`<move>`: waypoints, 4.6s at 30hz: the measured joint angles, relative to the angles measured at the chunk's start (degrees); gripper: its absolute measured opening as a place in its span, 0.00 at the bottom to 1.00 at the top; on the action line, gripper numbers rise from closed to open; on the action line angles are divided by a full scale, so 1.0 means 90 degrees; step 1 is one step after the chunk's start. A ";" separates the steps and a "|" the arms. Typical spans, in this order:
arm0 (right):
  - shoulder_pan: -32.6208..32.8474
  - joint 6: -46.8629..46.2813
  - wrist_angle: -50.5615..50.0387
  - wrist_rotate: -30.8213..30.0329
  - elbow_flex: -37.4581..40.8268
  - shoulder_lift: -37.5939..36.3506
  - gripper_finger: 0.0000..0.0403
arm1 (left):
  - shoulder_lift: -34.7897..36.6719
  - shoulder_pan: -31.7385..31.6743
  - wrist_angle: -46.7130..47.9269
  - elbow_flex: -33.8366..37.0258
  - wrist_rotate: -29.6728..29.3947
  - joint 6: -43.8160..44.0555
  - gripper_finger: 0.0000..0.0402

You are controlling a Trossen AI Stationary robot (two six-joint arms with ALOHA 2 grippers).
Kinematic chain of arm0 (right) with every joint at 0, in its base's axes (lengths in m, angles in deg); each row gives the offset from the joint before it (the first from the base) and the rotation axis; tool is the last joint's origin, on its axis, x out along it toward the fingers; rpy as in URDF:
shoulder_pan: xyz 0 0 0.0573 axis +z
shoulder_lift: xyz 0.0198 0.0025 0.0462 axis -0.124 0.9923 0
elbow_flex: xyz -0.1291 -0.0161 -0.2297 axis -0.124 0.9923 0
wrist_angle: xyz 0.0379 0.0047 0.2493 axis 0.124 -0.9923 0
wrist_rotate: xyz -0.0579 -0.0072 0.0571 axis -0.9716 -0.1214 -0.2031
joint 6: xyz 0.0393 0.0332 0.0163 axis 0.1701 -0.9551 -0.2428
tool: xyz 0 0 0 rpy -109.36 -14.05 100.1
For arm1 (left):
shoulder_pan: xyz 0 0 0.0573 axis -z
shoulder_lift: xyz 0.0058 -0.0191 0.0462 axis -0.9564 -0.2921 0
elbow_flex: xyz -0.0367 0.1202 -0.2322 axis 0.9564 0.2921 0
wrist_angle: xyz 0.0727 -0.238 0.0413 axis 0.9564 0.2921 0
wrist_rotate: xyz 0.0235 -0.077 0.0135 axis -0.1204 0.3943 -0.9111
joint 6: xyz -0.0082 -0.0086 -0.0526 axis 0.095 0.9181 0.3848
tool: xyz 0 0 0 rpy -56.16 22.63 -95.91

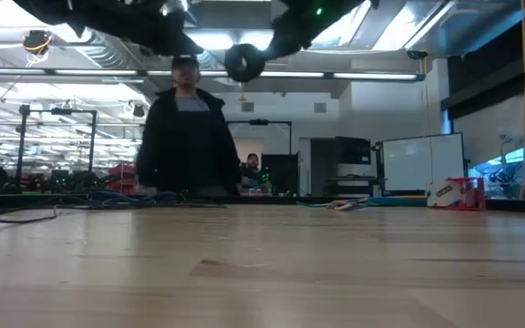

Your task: Coiling cords

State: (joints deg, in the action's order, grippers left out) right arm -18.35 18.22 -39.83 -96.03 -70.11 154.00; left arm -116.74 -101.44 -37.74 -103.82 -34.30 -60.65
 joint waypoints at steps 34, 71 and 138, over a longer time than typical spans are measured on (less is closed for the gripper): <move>-0.0256 -0.0323 0.2233 -0.0005 0.0024 0.0780 0.01 | -0.1957 0.0928 -0.1552 -0.0015 0.0965 0.0967 0.01; -0.0266 -0.1129 0.2486 0.1381 0.0031 0.0218 0.01 | -0.2173 0.0899 -0.2001 -0.0024 0.0120 -0.0357 0.01; -0.0159 -0.0939 -0.0794 0.2223 -0.2584 -0.0325 0.01 | -0.2153 0.0739 -0.1507 0.0008 -0.0290 -0.0550 0.01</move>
State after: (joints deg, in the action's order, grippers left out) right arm -19.79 9.77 -46.98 -76.03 -93.36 151.07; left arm -136.12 -94.79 -51.30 -103.75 -36.91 -65.60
